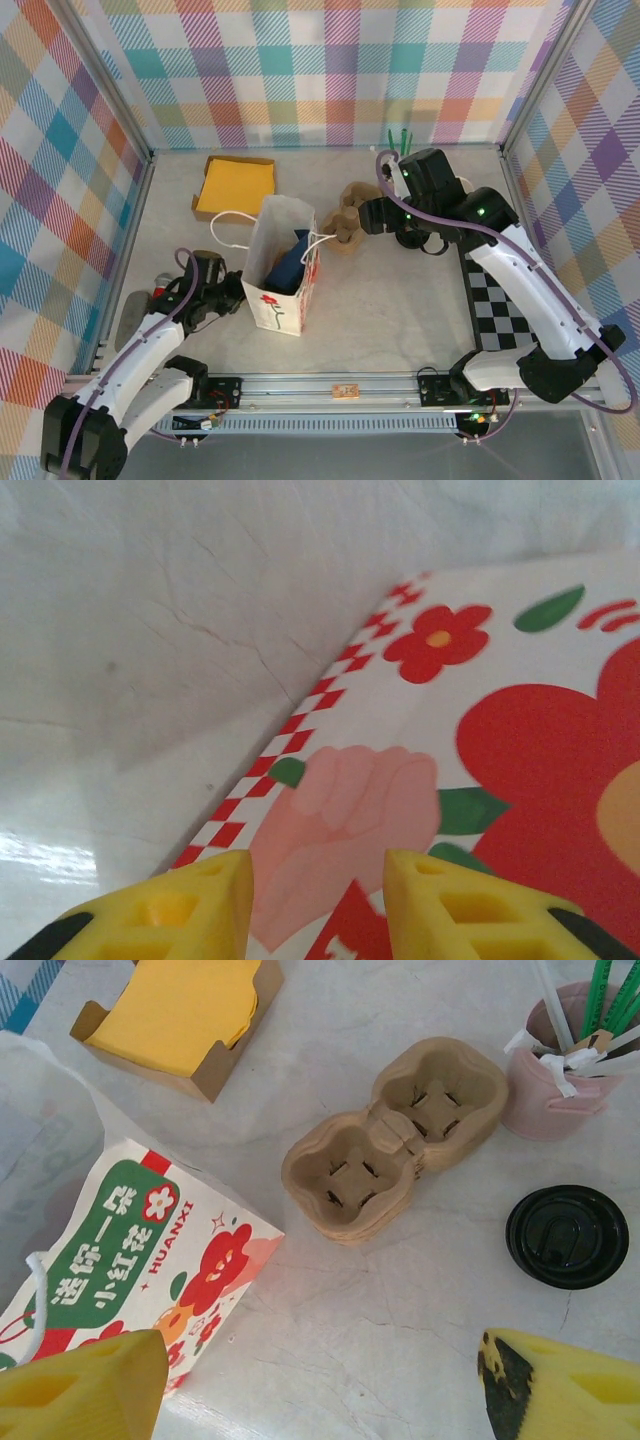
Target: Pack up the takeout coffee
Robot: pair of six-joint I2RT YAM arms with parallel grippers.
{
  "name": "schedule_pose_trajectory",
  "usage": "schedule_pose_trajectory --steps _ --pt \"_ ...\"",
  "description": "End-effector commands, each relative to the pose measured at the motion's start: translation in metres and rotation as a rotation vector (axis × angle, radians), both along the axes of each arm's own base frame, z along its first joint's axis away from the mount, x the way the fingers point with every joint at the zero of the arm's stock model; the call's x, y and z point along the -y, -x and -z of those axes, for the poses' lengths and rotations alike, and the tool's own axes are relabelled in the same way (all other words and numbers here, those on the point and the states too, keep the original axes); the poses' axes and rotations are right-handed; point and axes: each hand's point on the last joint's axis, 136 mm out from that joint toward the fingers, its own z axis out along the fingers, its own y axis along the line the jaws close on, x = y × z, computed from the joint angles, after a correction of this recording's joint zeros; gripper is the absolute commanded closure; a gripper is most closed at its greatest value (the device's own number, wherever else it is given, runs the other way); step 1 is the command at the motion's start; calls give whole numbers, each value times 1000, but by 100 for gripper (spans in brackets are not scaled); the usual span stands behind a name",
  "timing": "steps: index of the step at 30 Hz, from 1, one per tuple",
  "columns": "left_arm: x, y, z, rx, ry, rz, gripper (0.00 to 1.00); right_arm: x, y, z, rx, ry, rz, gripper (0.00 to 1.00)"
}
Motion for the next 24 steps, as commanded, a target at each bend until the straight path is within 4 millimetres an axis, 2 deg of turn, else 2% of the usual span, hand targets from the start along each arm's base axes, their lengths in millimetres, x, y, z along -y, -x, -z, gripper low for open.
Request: schedule_pose_trajectory --steps 1,9,10,12,15,18,21,24 --pt "7 0 2 15 6 -21 61 -1 0 -7 19 -37 4 19" --pt "37 1 5 14 15 36 63 -4 -2 -7 19 -44 0 19" --pt "46 -3 -1 43 27 51 63 -4 -2 -7 19 -45 -1 20" --pt "51 -3 -2 41 6 69 63 -5 -2 -7 18 -43 -1 20" --pt "43 -2 -3 35 -52 66 63 -4 -1 -7 18 -37 -6 19" --pt "35 -1 -12 57 -88 60 63 0 1 -6 18 -26 -2 19" --pt "27 -2 -22 77 -136 59 57 2 4 -7 23 -20 -12 15" --pt "12 -1 -41 110 -215 59 52 1 9 -11 29 -18 -47 12"
